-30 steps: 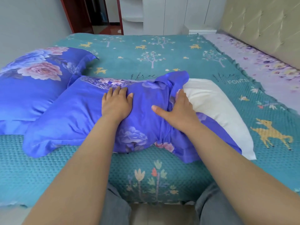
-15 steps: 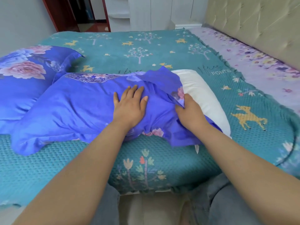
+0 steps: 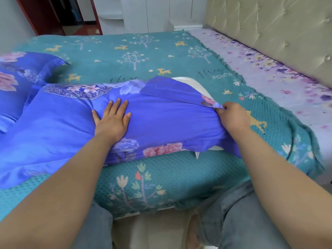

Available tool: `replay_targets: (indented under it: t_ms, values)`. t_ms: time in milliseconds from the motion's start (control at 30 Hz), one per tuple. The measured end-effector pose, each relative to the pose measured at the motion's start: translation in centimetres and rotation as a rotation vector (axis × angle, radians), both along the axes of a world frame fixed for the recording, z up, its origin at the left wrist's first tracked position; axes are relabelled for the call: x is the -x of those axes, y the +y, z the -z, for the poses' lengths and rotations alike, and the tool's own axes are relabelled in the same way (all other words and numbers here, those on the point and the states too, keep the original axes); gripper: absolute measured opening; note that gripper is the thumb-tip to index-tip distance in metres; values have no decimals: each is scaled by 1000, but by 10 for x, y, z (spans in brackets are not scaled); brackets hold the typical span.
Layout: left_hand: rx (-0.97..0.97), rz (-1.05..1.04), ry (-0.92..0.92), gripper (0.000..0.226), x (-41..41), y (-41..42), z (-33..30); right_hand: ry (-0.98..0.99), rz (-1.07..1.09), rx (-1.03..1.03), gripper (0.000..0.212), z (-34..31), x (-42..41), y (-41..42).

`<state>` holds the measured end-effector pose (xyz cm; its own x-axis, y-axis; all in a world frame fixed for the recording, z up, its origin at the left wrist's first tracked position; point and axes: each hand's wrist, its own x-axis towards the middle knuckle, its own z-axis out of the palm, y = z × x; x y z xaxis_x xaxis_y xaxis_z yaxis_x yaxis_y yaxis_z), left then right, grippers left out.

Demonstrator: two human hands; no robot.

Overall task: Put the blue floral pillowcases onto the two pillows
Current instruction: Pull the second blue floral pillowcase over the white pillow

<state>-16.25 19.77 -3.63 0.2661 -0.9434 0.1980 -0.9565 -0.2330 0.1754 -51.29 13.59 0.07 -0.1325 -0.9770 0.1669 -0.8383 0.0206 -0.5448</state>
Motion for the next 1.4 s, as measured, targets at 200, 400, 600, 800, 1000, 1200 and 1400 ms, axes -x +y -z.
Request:
replay_targets:
  t_ms: [200, 400, 600, 800, 1000, 1200, 1400]
  values:
    - [196, 60, -30, 48, 30, -1, -17, -114, -28, 68, 31, -5, -1, -10]
    - [211, 57, -73, 52, 40, -10, -29, 8, 145, -218, 45, 18, 44, -30]
    - [162, 92, -44, 55, 59, -16, -31, 26, 111, -49, 40, 17, 15, -30]
    - [133, 141, -28, 54, 73, -26, -34, 106, -303, 203, 57, -16, -54, -63]
    - [119, 148, -5, 54, 78, -43, -39, 558, -450, 148, 32, -26, -103, -103]
    - [74, 130, -12, 58, 72, -64, -44, 635, -71, -1, 35, -43, -48, -162]
    - [-35, 95, -10, 60, 60, -80, -40, 571, 30, -251, 37, 6, -39, -185]
